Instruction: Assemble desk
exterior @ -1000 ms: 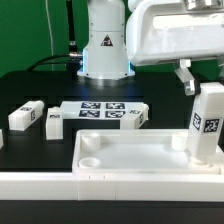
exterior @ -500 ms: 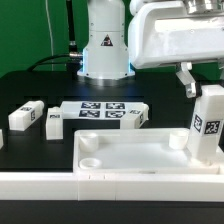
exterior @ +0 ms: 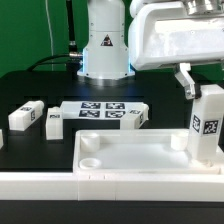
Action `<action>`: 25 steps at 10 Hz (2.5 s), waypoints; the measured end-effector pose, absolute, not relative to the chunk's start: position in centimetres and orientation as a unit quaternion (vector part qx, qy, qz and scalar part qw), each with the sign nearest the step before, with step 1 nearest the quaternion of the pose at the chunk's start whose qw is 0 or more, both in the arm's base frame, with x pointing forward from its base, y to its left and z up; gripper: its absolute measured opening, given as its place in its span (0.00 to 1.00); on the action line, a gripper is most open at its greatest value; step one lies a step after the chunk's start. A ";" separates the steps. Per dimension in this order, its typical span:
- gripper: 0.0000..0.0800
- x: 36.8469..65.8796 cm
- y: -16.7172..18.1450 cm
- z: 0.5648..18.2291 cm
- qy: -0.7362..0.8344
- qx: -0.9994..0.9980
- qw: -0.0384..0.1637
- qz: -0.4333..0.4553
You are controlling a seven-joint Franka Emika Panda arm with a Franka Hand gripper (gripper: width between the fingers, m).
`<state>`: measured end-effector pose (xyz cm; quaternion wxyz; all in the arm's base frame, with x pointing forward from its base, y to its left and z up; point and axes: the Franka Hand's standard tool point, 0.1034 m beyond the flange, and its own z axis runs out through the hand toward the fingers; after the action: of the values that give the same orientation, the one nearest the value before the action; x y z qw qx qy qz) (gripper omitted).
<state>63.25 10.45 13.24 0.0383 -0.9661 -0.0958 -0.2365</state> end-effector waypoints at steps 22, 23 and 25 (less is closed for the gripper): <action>0.81 63.1 10.7 13.7 -0.107 -0.993 0.049 0.024; 0.81 63.1 10.6 13.4 -0.107 -0.993 0.049 0.025; 0.81 63.3 10.5 13.1 -0.108 -0.993 0.049 0.019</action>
Offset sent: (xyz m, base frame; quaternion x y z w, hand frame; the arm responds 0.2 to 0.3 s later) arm 0.0016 -0.0096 0.0084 0.0033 -0.0097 -0.0071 0.9999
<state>63.26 10.47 13.05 0.0492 -0.9927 -0.1083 0.0188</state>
